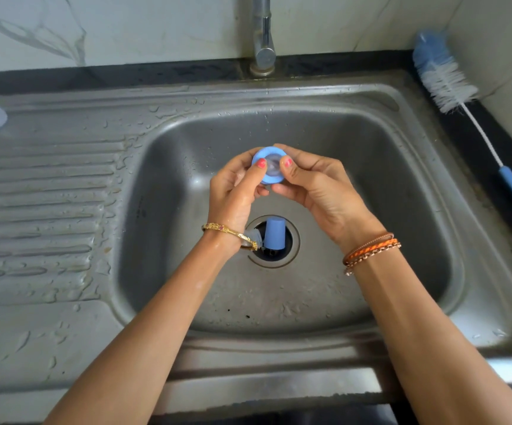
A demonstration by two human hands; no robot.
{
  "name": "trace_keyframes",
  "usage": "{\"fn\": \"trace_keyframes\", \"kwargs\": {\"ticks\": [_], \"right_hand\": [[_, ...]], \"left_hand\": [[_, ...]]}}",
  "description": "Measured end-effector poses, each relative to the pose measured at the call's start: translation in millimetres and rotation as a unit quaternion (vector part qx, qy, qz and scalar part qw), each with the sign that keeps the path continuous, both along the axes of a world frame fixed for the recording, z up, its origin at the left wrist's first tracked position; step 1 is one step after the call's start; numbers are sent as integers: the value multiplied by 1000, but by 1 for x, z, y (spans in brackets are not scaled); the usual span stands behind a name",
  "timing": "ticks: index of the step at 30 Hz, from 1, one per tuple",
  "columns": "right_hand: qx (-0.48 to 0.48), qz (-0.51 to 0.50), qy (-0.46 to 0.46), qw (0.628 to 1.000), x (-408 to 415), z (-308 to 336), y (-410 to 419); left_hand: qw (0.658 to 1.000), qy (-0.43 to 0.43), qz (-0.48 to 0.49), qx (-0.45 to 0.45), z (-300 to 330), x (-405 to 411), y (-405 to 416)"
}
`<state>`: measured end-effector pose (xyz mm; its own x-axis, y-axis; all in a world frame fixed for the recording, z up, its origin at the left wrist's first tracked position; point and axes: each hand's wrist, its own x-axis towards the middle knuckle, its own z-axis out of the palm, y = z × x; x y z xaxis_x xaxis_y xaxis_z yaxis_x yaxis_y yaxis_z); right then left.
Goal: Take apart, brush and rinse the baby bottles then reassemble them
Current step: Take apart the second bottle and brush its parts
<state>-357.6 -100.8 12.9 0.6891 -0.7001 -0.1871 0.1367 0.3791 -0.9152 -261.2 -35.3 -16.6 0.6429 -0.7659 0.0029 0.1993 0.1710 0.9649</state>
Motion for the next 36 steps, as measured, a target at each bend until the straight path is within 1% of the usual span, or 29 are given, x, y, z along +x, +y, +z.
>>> {"fn": "trace_keyframes", "kwargs": {"ticks": [2,4,9,14,19,23,27,30,32,36], "right_hand": [[12,18,-12,1000,-1,1,-2],[15,12,-11,1000,-2,2,-3],[-26,-22,23,999,0,1,1],[-80,-51,75,993,1,0,3],[-127,-85,98,983,4,0,7],[-138,-104,104,979,6,-1,9],[-143,-124,111,976,7,-4,11],[-160,-133,109,972,8,-7,11],[-160,-102,86,978,8,-6,10],[-136,-46,41,989,5,-3,6]], "left_hand": [[1000,26,4,3,2,3,-1],[999,39,-2,9,4,5,-1],[999,35,-13,7,3,6,1],[998,-51,-25,14,0,1,3],[997,-79,-13,0,-1,-3,4],[995,-103,-13,-15,2,-6,4],[989,-144,0,-25,2,-7,5],[984,-174,28,-29,4,-7,6],[986,-153,39,-45,5,-4,7],[997,-64,13,-39,4,-5,4]]}}
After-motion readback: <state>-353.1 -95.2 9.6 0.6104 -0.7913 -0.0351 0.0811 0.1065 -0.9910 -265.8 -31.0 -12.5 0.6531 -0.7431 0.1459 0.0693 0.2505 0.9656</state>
